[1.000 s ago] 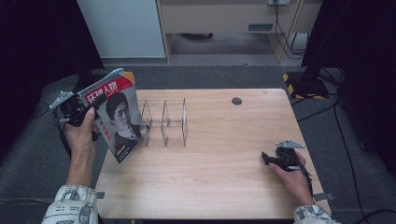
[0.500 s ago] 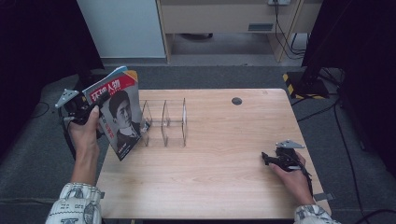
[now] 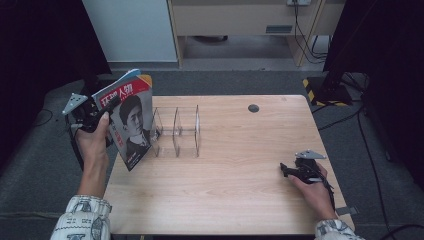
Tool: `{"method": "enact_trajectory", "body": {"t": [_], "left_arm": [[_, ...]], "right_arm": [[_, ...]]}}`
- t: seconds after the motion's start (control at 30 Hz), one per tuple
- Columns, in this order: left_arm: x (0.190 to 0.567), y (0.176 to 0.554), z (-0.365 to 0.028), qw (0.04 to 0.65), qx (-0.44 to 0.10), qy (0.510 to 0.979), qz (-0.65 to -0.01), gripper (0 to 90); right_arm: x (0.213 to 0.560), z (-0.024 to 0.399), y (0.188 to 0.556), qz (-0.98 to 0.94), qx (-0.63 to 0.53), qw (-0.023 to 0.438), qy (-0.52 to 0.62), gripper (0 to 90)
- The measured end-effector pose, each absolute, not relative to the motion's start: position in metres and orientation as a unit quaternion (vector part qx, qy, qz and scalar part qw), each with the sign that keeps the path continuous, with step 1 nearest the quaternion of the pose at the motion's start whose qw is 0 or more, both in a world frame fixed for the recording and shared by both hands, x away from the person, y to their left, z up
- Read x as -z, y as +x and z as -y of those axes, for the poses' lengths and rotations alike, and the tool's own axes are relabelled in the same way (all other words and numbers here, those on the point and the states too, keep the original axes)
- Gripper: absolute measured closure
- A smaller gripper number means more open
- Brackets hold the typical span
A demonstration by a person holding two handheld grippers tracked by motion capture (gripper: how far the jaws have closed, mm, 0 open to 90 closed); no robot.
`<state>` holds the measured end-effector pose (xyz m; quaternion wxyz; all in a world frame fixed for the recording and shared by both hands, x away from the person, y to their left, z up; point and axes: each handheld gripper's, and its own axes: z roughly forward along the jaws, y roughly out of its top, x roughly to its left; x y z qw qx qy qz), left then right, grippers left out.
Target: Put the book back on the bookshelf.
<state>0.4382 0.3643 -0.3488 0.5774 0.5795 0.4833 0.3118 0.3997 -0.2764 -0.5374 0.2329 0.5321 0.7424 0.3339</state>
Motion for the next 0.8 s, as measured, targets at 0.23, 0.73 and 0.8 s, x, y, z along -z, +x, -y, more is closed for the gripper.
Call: {"method": "enact_trajectory", "body": {"t": [0.23, 0.73, 0.8], "left_arm": [[0.343, 0.437, -0.363, 0.573, -0.324, 0.582, -0.477, 86.0], [0.357, 0.438, -0.362, 0.578, -0.330, 0.576, -0.474, 86.0], [0.360, 0.437, -0.362, 0.579, -0.332, 0.575, -0.473, 86.0]], "right_arm": [[0.537, 0.276, 0.400, -0.743, -0.333, 0.233, 0.532, 28.4], [0.537, 0.276, 0.399, -0.744, -0.334, 0.232, 0.531, 28.4], [0.537, 0.276, 0.399, -0.744, -0.334, 0.231, 0.531, 28.4]]}}
